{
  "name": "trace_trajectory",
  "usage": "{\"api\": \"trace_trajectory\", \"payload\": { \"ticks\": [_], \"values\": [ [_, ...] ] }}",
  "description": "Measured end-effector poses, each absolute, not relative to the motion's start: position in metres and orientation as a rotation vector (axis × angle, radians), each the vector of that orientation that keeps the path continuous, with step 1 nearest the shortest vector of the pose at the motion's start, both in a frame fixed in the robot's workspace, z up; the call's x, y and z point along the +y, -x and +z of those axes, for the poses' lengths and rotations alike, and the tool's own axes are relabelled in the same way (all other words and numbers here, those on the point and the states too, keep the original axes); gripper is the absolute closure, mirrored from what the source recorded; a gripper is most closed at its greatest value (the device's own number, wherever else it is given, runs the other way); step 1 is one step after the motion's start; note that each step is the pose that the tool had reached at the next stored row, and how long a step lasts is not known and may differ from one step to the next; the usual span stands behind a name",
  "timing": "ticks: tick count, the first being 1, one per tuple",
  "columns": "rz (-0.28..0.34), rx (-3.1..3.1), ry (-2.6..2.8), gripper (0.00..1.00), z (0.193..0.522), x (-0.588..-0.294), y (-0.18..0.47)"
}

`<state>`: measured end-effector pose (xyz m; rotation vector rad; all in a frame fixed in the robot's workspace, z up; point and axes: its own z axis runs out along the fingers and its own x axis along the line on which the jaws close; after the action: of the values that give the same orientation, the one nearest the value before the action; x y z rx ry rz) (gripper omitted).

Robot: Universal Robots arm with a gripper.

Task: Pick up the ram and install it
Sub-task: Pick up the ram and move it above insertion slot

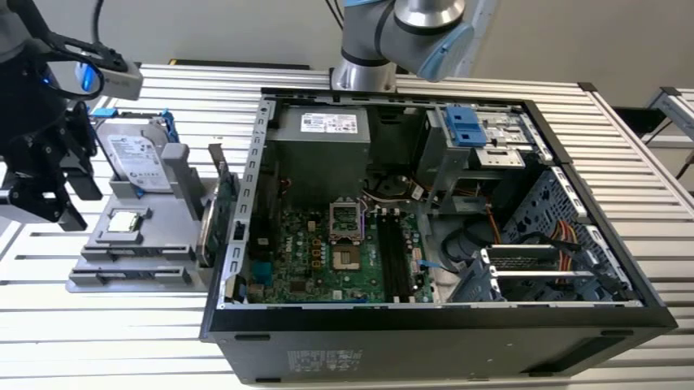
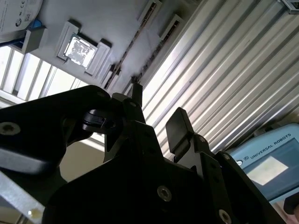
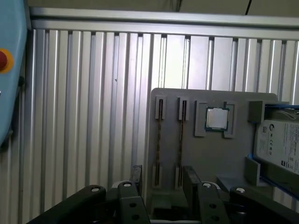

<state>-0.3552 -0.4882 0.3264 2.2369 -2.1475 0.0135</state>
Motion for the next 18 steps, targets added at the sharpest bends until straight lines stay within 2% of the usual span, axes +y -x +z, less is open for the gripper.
{"api": "trace_trajectory", "payload": {
  "ticks": [18],
  "values": [
    [0.024, -2.143, -2.232, 0.00, 0.315, -0.483, 0.355]
  ]
}}
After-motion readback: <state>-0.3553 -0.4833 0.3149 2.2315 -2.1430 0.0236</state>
